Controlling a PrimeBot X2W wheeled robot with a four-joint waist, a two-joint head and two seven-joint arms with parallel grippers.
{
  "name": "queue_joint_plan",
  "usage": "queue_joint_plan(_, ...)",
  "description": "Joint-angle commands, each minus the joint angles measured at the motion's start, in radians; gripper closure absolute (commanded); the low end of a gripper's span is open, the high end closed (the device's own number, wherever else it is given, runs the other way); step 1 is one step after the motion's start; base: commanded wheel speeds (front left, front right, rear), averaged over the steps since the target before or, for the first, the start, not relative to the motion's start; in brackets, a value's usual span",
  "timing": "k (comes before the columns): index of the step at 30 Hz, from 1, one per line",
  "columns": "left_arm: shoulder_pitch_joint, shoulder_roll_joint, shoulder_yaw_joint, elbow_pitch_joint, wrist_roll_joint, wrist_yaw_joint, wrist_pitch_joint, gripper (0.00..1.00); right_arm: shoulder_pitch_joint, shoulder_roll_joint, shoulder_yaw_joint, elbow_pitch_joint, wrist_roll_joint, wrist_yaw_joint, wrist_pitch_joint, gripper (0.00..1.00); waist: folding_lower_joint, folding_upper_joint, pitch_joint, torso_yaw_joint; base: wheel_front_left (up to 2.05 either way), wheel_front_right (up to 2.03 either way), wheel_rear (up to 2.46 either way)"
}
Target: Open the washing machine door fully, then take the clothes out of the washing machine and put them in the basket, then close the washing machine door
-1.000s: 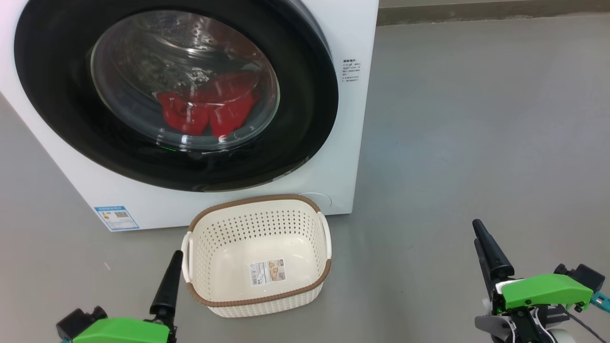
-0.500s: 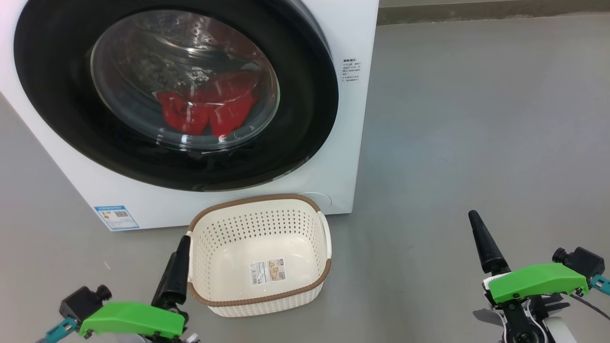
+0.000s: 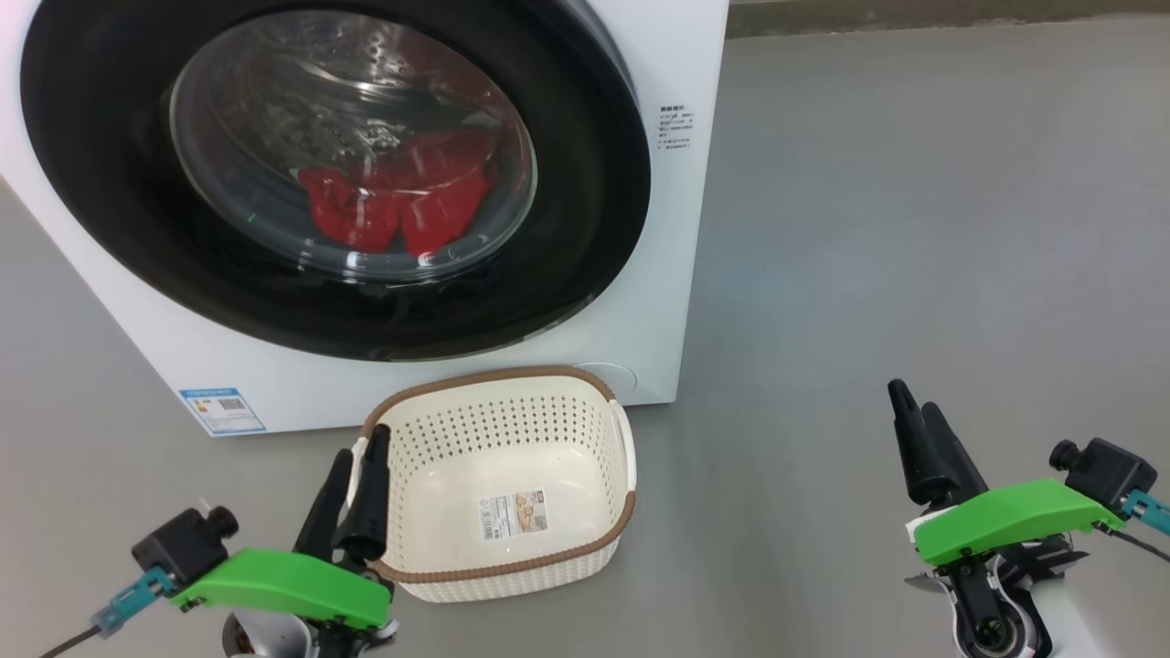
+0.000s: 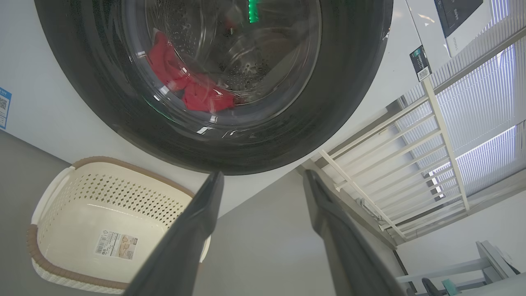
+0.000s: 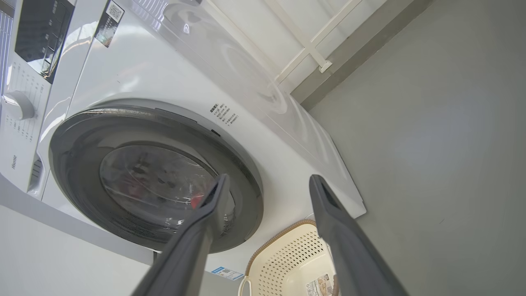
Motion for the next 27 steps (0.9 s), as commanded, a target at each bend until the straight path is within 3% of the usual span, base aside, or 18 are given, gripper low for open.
queue_joint_plan(1, -0.054, 0.014, 0.010, -0.030, 0.029, 0.008, -0.013, 0.00, -0.058, -0.008, 0.016, -0.023, -0.033, 0.000, -0.014, 0.00, -0.0001, 0.0000, 0.000, 0.000, 0.00, 0.00, 0.00)
queue_joint_plan(27, -0.138, 0.019, -0.049, -0.017, 0.318, 0.044, -0.089, 0.00, -0.126, -0.014, -0.035, -0.028, -0.429, 0.000, -0.090, 0.00, -0.0001, 0.0000, 0.015, -0.004, 0.00, 0.00, 0.00)
